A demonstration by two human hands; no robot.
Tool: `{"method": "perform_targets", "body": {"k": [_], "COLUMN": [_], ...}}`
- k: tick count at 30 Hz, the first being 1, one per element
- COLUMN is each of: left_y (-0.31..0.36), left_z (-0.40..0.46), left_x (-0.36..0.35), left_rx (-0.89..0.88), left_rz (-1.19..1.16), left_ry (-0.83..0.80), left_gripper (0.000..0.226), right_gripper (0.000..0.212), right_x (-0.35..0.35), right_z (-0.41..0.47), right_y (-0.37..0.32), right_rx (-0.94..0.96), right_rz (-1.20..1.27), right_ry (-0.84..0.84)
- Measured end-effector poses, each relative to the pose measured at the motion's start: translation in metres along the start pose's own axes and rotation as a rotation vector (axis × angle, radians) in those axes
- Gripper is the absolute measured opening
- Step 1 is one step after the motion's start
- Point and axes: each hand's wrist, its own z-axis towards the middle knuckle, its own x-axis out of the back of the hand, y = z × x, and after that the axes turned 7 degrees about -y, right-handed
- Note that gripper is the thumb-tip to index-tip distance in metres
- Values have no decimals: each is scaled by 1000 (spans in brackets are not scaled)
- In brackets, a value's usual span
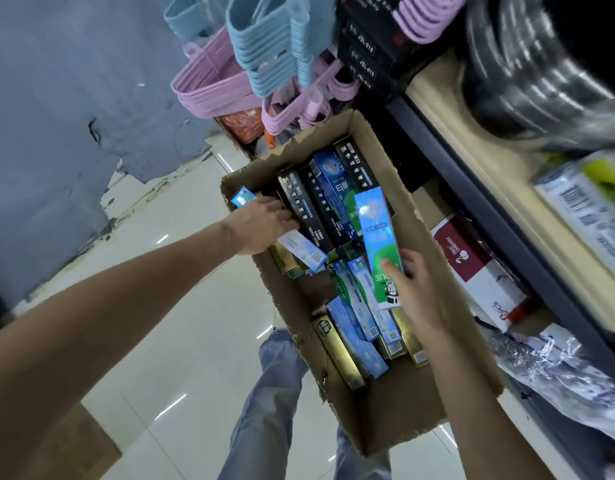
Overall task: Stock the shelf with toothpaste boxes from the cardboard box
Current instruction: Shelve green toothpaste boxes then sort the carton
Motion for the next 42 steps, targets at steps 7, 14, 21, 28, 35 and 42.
{"method": "perform_targets", "body": {"k": [7,14,21,28,35,42], "left_y": [37,103,150,156,126,81], "left_z": [-89,-138,-149,-142,-137,-123], "left_x": [99,201,289,328,358,382], "left_rx": [273,253,336,329,240,88], "left_rz": [-1194,-2219,-2263,-2215,-2025,-1671], "left_ry": [235,393,629,728,745,516], "left_gripper": [50,32,34,56,60,70], "right_gripper": [23,40,30,43,43,60], "right_x": [34,82,108,113,104,146], "right_z": [-108,-200,-249,-243,-236,-226], "right_y": [-78,-144,-191,-214,-244,-278], "right_rx": [-44,77,380,452,450,594], "right_rz": [485,631,-35,-154,-30,-105], "right_ry": [-128,-227,-102,9,7,148]}}
